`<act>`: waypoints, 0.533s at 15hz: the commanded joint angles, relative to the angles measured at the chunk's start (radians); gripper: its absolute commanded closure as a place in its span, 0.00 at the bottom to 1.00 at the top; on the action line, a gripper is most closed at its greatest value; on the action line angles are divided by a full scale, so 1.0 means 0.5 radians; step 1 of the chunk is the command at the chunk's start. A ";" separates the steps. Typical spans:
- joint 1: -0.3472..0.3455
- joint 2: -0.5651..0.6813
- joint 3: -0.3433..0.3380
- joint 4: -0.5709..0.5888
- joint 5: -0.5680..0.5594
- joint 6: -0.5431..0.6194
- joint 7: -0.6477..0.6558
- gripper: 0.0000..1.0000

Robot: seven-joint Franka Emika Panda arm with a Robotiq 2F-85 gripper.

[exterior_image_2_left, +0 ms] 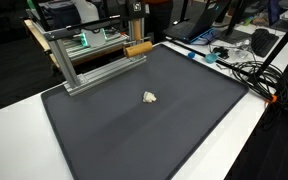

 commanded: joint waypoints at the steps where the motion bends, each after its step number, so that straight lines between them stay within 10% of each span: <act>1: 0.029 0.001 -0.027 0.005 -0.010 -0.007 0.006 0.78; 8: 0.022 0.309 0.062 0.156 -0.153 0.217 0.311 0.78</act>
